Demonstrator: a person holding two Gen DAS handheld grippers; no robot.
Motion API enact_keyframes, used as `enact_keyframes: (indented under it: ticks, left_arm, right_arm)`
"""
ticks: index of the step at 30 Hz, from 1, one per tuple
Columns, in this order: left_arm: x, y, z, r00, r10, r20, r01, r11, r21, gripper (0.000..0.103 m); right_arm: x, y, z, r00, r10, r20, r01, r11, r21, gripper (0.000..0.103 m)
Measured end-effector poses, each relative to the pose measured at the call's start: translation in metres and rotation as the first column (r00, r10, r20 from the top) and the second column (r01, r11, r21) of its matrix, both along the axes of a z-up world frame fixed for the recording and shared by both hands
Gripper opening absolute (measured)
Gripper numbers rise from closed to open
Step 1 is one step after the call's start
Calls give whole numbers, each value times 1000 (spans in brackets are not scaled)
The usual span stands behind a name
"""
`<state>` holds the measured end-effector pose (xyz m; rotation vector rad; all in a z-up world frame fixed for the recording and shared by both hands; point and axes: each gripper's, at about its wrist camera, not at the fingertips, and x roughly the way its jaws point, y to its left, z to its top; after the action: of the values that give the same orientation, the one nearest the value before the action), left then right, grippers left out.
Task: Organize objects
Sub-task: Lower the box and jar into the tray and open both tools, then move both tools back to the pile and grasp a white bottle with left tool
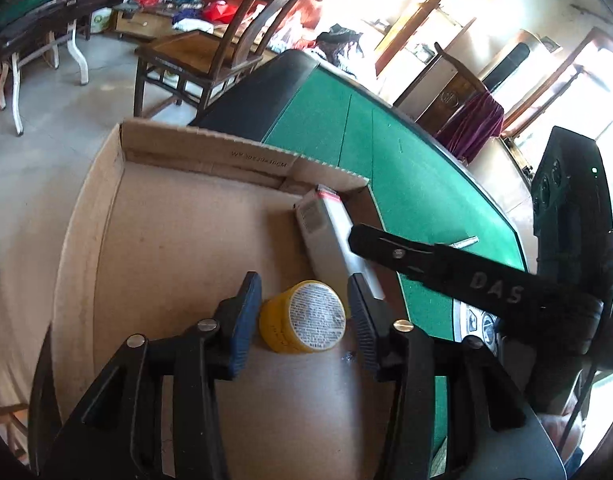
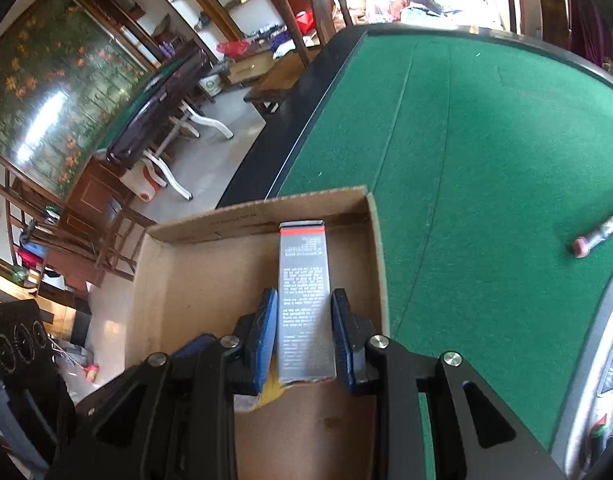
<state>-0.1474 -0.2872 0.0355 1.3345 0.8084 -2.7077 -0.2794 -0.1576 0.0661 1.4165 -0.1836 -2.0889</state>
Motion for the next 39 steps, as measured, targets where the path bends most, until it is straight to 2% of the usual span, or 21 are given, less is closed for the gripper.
enact_keyframes:
  ticks: [2,9,11,12,14,15,17,20,23,28,30,33,36,39]
  left_arm:
    - [2,4,5,1000,-5,-24,5,1000,-22,57]
    - [4,3,6,999,32,-27,-34,996,-77,57]
    - [7,0,8,998,46,-35,-48,995,-83,57]
    - [8,0,9,998,53,-41,-56,994,-90,57]
    - [11,1,11,997,60,-54,-65,992,-104,57]
    - [12,3,13,996,58,-61,-65,992,-111,57]
    - [13,8,16,996,53,-72,-62,989,-133,57]
    - [15,16,22,995,39,-92,-54,984,-170,57]
    - [17,20,24,995,20,-98,-37,985,-170,57]
    - [16,28,23,996,-12,-83,-4,982,-191,57]
    - [18,30,25,996,-17,-90,0,982,-187,57]
    - [21,34,29,993,-47,-105,28,984,-177,57]
    - [25,49,36,984,-129,-122,107,979,-171,57]
    - [33,80,45,953,-272,-133,240,947,-216,57]
  right_arm:
    - [1,11,5,1000,1,-4,-1,1000,-21,27]
    - [9,7,-1,999,31,14,-31,999,-29,27]
    - [8,14,5,1000,12,-14,-13,999,-34,27]
    - [6,20,9,999,-2,-40,2,1000,-14,27]
    - [-6,32,15,992,-45,-119,57,993,99,27]
    - [-14,39,14,981,-59,-184,98,973,209,27]
    - [-32,53,6,962,-70,-265,165,920,356,27]
    - [-57,86,-12,953,-131,-272,231,896,378,27]
    - [-76,108,-26,946,-140,-292,258,871,419,27]
    - [-84,129,-34,966,-154,-208,230,880,416,27]
    - [-76,140,-36,976,-170,-138,213,888,408,27]
    - [-50,159,-30,984,-152,-94,178,887,427,29]
    - [-20,183,-27,988,-140,-64,154,886,437,29]
    - [25,213,-12,988,-131,-76,151,910,387,29]
